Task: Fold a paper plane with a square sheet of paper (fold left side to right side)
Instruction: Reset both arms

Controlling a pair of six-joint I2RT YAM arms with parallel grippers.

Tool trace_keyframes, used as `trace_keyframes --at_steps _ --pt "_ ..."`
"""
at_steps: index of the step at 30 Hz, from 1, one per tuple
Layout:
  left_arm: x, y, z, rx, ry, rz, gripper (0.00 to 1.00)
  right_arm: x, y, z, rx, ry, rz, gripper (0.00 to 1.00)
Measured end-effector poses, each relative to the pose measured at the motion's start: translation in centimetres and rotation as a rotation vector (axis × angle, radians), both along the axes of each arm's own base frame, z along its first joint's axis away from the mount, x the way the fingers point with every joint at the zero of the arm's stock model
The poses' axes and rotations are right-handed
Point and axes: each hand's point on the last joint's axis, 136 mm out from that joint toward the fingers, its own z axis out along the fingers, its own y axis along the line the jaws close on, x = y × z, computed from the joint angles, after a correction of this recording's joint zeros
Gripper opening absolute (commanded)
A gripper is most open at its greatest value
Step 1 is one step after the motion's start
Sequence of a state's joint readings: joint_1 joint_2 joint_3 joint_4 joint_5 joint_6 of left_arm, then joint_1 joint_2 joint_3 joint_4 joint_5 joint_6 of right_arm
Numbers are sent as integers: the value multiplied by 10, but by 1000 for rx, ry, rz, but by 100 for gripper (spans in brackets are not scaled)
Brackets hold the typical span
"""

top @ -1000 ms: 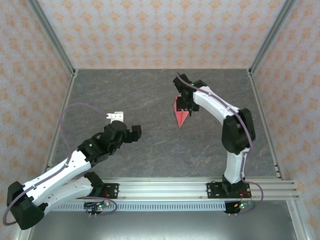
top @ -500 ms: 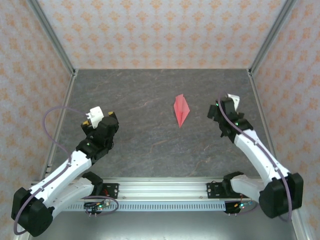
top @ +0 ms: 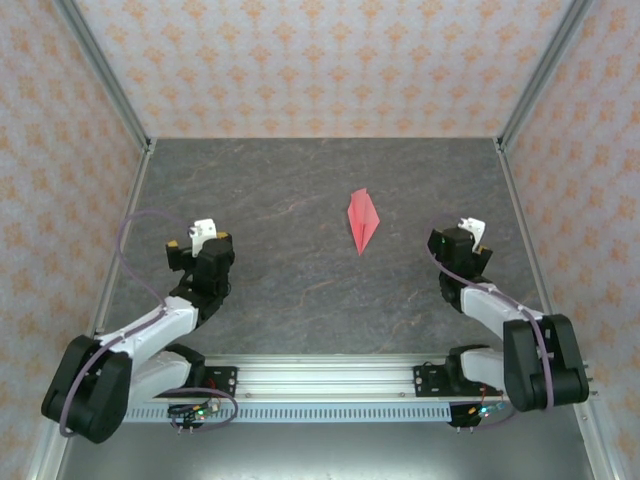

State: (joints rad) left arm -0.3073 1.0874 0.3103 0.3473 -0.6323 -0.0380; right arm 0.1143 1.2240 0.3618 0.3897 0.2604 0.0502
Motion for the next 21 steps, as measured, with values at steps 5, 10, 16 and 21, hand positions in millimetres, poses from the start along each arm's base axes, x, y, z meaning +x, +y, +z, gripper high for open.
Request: trace_keyframes --at_steps 5,10,16,21 --pt "6 8 -15 -53 -28 -35 100 21 10 7 -15 -80 79 100" --pt "25 7 -8 -110 -105 -89 100 38 19 -8 -34 -99 139 100" --pt "44 -7 -33 -123 -69 -177 100 45 7 -23 0 -50 139 100" --pt "67 -8 -45 -149 -11 -200 100 52 5 -15 17 -77 137 100"
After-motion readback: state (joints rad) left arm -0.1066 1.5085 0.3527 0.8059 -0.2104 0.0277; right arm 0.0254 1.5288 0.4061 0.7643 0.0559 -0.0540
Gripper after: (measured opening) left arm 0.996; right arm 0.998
